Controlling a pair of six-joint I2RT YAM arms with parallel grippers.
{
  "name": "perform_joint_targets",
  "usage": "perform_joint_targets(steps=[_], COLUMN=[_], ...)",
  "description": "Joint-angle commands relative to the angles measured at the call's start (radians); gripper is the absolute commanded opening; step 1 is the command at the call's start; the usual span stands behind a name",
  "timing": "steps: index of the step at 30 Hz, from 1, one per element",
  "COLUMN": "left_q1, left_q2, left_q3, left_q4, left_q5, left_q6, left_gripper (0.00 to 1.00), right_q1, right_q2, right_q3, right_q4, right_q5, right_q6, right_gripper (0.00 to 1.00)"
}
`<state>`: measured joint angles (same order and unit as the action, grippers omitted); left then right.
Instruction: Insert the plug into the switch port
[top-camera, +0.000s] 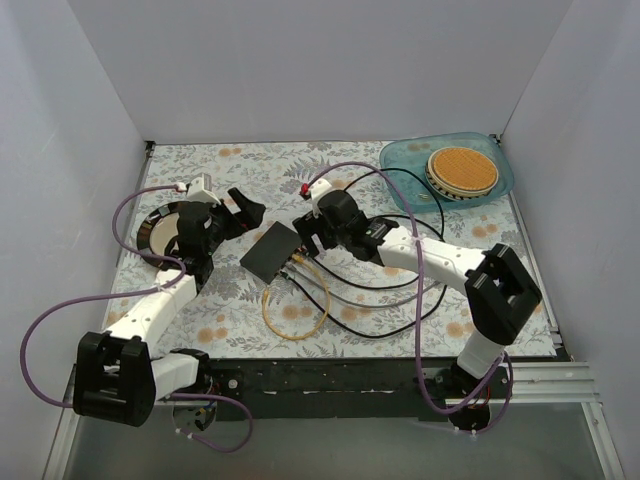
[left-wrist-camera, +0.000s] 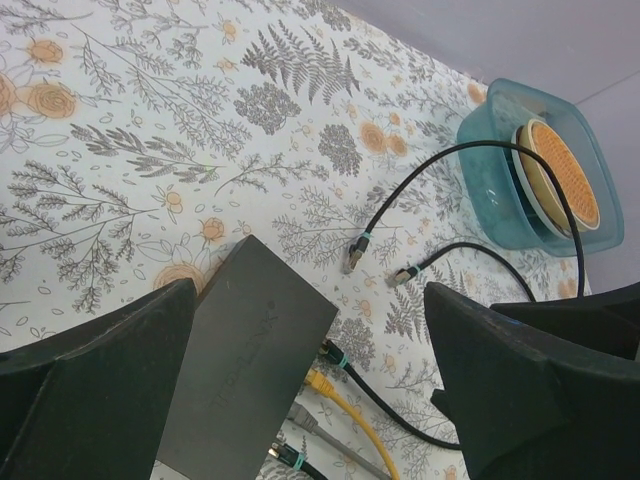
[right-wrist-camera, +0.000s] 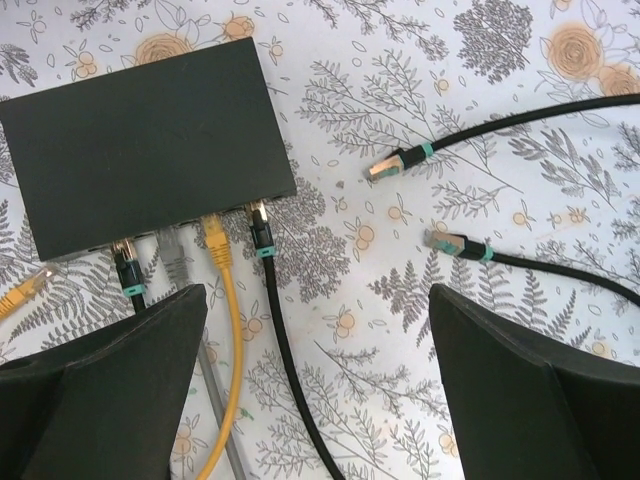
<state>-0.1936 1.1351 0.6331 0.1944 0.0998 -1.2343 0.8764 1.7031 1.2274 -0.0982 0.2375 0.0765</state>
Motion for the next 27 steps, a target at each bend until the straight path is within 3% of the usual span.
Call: perform_joint_targets(steps=[1,15,27], left_q1=[-0.001,-0.003,-0.003], left_q2=[0.020,0.031,-0.027], left_q3=[0.048,0.063,0.074], left_q4=[-0.007,-0.004,0.002], left_q5=[0.054,0.110,0.141], left_q6=[0.010,0.012,0.019], left_gripper=[0.98,0.98,0.98], right_q1=[-0.005,-0.004,-0.005], right_q2=[-0.095,-0.465,-0.766], right_q3=[-0.043,-0.287,-0.531], right_q4=[0.011,0.006,0.214], right_q5=[0.054,0.160,0.217], right_q6=[0.026,0.086,0.066], right_gripper=[0.98,0.98,0.98])
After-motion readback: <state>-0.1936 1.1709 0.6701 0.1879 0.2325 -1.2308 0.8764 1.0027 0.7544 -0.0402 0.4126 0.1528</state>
